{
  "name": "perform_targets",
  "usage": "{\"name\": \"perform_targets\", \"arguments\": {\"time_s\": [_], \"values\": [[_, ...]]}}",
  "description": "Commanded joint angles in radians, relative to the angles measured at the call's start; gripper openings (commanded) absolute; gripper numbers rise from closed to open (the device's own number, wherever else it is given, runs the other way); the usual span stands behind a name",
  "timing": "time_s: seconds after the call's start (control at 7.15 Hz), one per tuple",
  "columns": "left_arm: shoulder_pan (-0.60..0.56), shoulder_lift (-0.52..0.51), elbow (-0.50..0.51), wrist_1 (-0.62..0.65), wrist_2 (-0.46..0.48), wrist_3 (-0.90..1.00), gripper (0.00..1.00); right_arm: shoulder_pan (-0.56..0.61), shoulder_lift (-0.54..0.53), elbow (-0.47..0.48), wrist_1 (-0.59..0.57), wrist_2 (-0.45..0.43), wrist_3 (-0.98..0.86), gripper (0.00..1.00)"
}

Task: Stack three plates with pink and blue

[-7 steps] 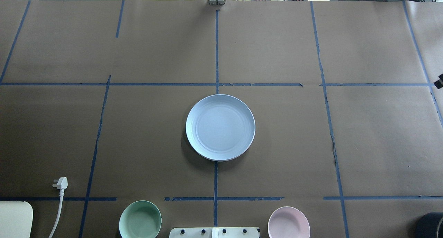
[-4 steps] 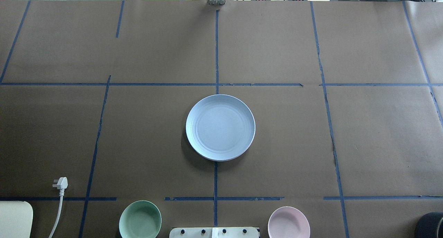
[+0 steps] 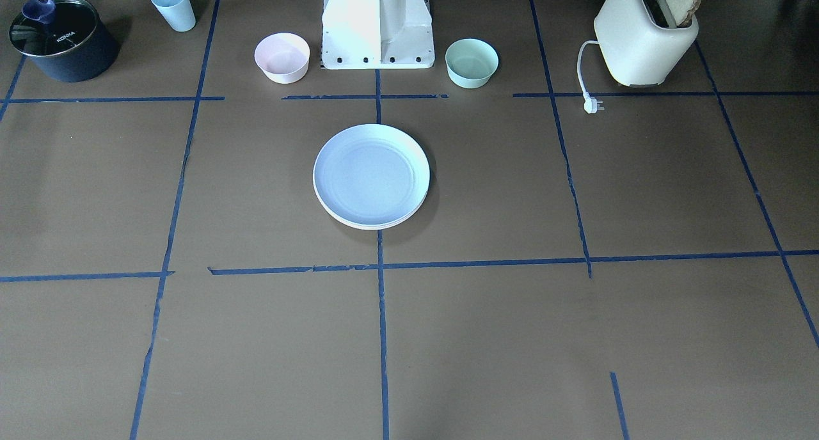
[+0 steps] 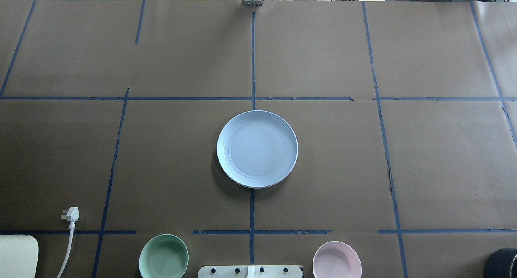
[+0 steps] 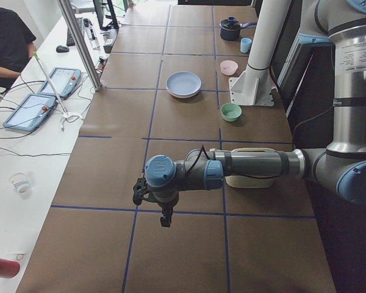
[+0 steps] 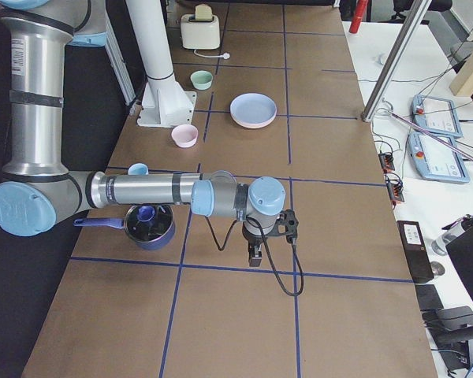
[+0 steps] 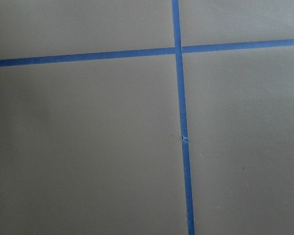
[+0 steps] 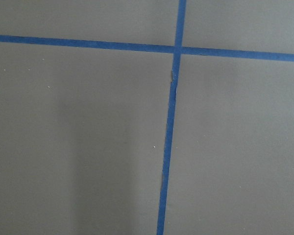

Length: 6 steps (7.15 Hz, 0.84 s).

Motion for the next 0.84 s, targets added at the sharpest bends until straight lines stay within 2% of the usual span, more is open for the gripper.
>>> {"name": "perform_targets", "arguments": {"time_s": [0.0,0.7], "values": [[0.002,-0.003,0.002,0.001,0.002,-0.004,1.00,0.028,-0.008,0.000,0.004,-0.012,0.000,1.00],[0.002,-0.001,0.005,0.006,0.003,-0.005,1.00,0.038,0.004,0.000,0.003,-0.010,0.032,1.00]]}}
